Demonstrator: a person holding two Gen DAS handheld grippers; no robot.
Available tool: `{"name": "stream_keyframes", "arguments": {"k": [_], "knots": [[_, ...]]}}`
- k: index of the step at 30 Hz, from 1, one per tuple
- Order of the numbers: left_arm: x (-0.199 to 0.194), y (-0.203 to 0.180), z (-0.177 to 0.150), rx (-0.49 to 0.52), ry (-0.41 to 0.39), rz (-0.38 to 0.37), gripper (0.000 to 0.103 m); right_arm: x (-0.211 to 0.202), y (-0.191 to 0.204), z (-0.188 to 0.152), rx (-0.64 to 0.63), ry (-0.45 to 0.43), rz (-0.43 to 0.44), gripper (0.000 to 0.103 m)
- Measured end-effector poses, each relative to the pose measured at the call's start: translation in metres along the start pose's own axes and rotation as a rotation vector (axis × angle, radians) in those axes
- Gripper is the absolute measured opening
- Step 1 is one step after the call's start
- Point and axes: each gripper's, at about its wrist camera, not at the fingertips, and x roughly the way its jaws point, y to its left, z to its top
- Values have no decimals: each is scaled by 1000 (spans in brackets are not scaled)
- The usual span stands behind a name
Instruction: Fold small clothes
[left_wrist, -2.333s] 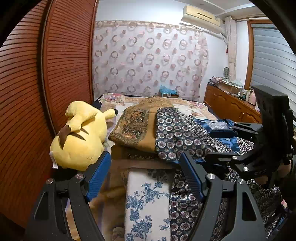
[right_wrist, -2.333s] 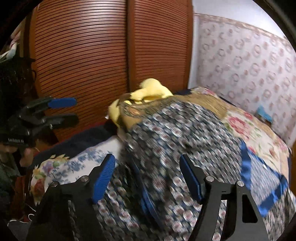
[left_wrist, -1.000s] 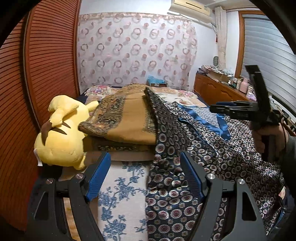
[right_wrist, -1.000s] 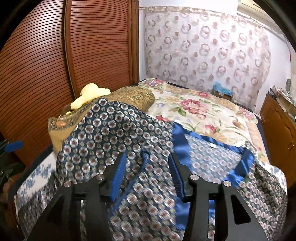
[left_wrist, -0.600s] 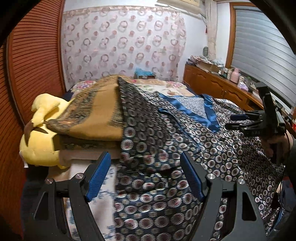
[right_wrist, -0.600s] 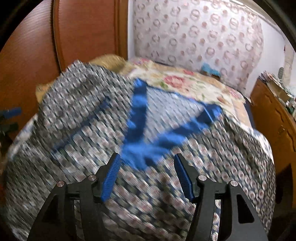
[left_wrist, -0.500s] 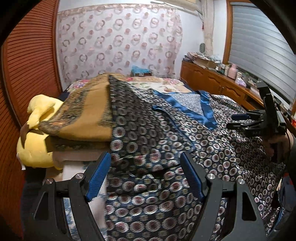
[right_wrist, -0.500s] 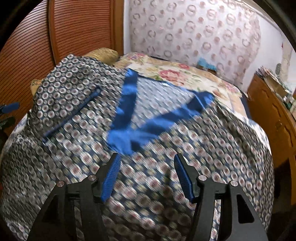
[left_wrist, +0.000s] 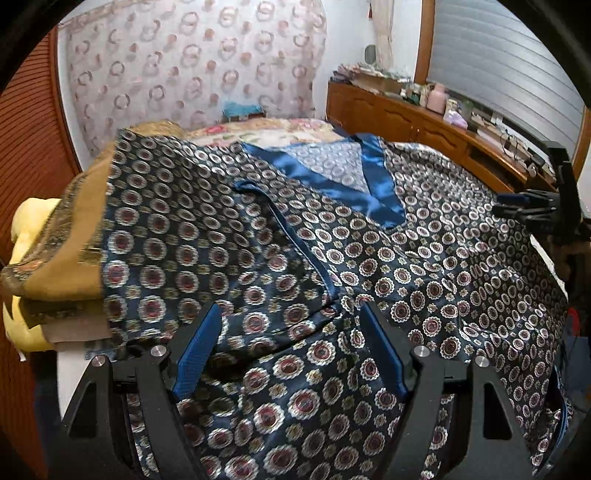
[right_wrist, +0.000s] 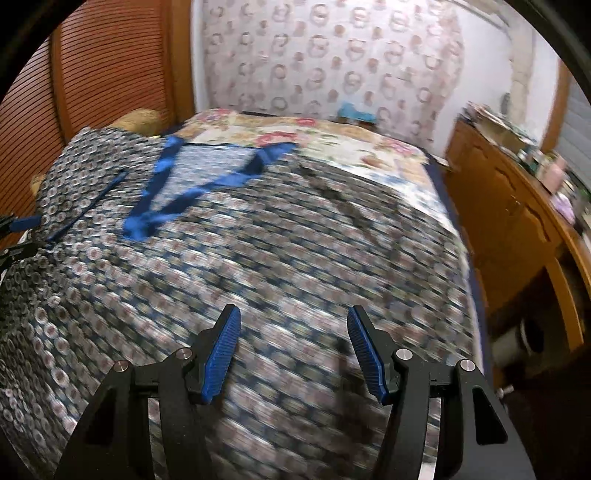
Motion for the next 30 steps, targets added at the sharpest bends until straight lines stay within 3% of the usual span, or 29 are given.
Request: {"name": "stream_keyframes", "arguments": {"k": [8,13,25,30], "knots": [[21,-9,4,15,52,-2,78,-30,-58,-33,112,14,-90,62],[33,-15,3,33,78,17,78,-34,-77,-47,157,39,-100,62],[44,-27,7,83,104,-4,102,-48,-105,-67,210,48,-69,62],[45,-29,8,87,109,-4,103,-50,-115,-72,244,50,-45,62]]}}
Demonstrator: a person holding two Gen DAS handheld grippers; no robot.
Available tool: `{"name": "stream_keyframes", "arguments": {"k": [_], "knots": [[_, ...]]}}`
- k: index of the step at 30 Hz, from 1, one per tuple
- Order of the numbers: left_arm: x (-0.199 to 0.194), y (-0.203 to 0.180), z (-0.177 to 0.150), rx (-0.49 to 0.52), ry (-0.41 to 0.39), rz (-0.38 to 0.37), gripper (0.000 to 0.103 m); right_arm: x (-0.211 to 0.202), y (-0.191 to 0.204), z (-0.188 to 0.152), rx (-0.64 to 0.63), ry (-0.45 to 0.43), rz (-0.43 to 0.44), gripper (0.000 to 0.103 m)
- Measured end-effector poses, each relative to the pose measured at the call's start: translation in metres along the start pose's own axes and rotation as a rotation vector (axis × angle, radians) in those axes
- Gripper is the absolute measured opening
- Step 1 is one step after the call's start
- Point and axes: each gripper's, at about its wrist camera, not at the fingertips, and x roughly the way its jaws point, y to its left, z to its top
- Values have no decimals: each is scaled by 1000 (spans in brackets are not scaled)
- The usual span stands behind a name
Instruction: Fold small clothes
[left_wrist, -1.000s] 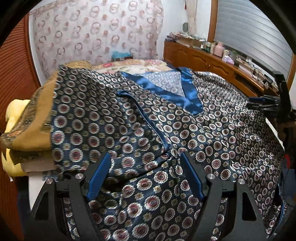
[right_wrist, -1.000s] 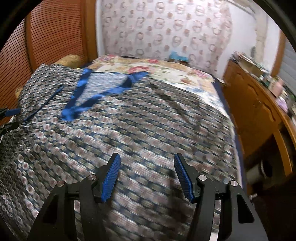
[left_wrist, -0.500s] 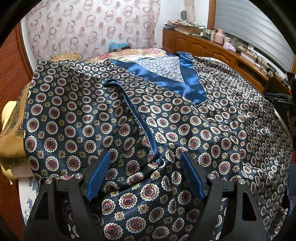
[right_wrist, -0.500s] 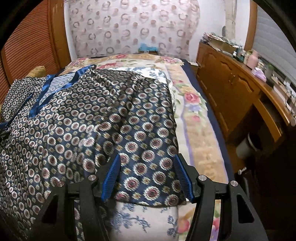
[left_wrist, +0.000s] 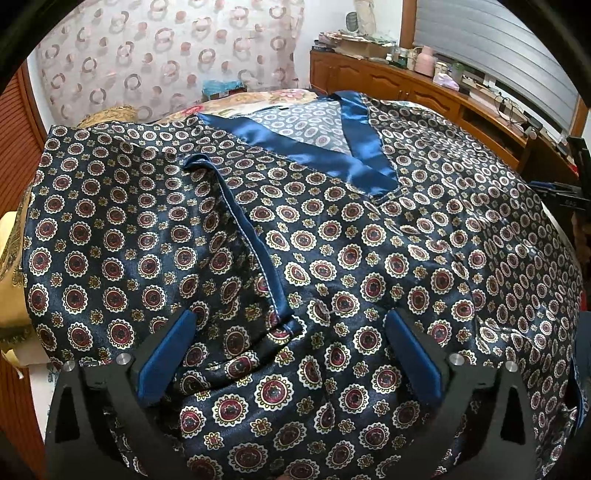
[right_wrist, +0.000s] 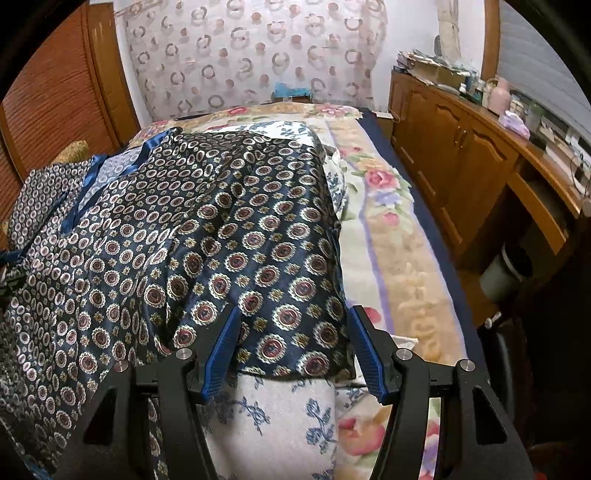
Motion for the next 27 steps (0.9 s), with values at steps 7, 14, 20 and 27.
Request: {"name": "stream_keyframes", "arguments": {"k": [7,14,20,27], "knots": [[0,0,0,0,0,0,103,-4,-8,-4,33,6,45,62],[0,0,0,0,0,0,103,-11,-1,-10,6,-8,31,43],[0,0,0,0,0,0,103,-15,15,-8,-100,-11,-74,18],[-1,0,0,0,0,0,103,-20,47,-2,-228,-42,-135,4]]}}
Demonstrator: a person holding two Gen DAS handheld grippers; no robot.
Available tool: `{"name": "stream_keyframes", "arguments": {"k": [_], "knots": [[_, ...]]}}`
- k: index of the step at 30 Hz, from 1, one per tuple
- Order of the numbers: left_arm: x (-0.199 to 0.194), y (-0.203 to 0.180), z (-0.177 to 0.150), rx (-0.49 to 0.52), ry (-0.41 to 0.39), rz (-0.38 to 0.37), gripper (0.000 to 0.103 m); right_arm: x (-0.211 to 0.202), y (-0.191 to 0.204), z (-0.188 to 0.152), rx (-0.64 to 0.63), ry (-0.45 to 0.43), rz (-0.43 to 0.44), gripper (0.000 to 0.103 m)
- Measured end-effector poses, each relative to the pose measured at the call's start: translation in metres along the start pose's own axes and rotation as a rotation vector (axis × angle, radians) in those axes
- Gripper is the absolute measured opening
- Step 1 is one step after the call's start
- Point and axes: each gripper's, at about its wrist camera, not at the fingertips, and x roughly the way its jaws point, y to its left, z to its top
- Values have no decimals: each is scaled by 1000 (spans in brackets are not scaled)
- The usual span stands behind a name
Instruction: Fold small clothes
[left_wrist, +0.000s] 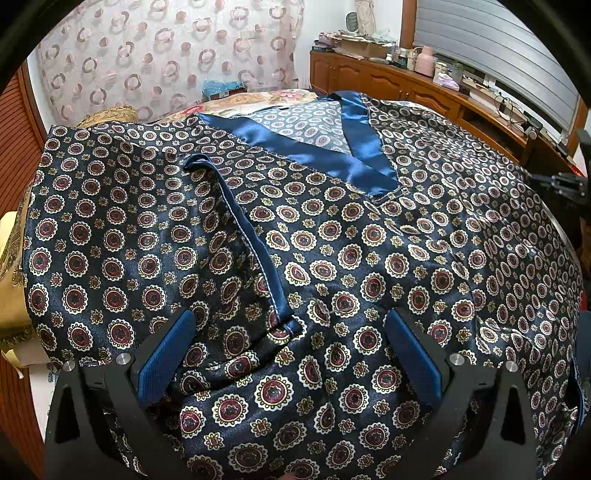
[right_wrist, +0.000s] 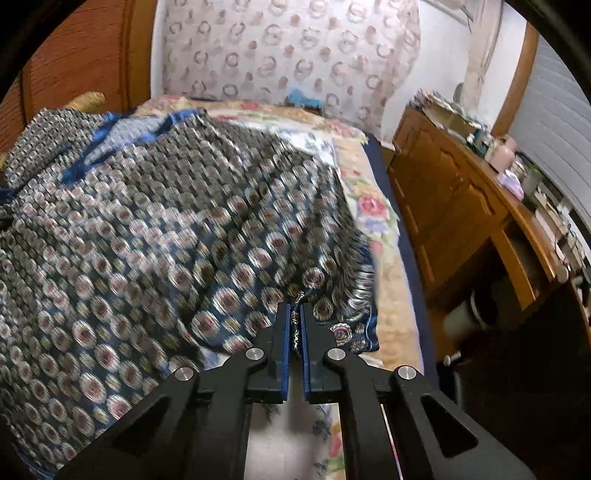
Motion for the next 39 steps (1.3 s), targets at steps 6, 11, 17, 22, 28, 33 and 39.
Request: {"name": "stream_keyframes", "arguments": {"k": [6,11,17,22,28,33,39], "knots": [[0,0,0,0,0,0,103,-31,16,32,23,-145,86,4],[0,0,0,0,0,0,103,-39,54,41,-29,-179,180,4],[-1,0,0,-4,1,4,103,-13,88,25,-64,-90,233,4],[-8,3,-1,-28,-28,20,103,12,86,24,-63,-33,231,4],[-36,-2,0,-56,-122,8,103,-1,79,27,-35,-75,217,11],[-61,-8,4,-59,-208,5,103,-35,73,33,1,-167,205,28],[-72,-14,6,-54,-244,6,103,-47,43,35,65,-219,142,55]]}}
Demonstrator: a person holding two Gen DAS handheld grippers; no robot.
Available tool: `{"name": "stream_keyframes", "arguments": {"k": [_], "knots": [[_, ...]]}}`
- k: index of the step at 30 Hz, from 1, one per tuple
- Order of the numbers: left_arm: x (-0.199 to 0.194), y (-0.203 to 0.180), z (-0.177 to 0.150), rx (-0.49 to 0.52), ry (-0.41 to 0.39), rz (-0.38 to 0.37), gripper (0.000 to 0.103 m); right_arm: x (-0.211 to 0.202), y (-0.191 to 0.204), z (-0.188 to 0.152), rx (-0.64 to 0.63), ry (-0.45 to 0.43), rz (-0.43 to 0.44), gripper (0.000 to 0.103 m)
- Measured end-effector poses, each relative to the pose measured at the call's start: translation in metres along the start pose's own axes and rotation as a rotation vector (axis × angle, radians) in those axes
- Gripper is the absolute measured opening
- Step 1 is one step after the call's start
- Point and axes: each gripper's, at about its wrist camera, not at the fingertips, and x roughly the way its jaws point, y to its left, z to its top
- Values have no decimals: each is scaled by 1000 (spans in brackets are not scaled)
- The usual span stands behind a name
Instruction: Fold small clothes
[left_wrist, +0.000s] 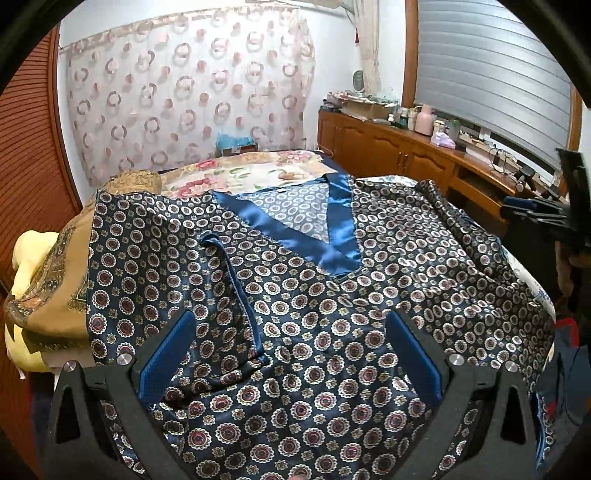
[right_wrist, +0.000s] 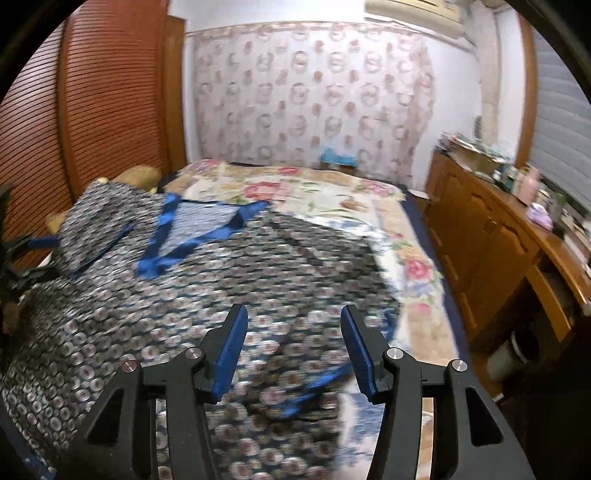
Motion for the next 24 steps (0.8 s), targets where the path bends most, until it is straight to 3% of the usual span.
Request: {"name": "stream_keyframes", "arguments": {"k": [4,9,14,16,18,19,24], "knots": [[-1,-3,-1,0,-7,-1,103,30,-21,-8,52,94,-55,55],[1,-3,-4,1,5,-5,103,70,-39,-18,131,192,-44,54],[3,-3,-7,-7,13,-6,103,88,-47,-17,158,220,-48,52],[4,-2,-9,-13,15,-7,103,86,-56,-13,147,218,-56,46],[4,-2,-10,-15,15,-8,103,93,-53,-8,135,214,-41,18],[4,-2,-10,-16,15,-7,103,94,-51,-6,126,215,-20,11],[1,1,-11,-24,12,-3,103,95,-41,5,86,188,-16,3]]}}
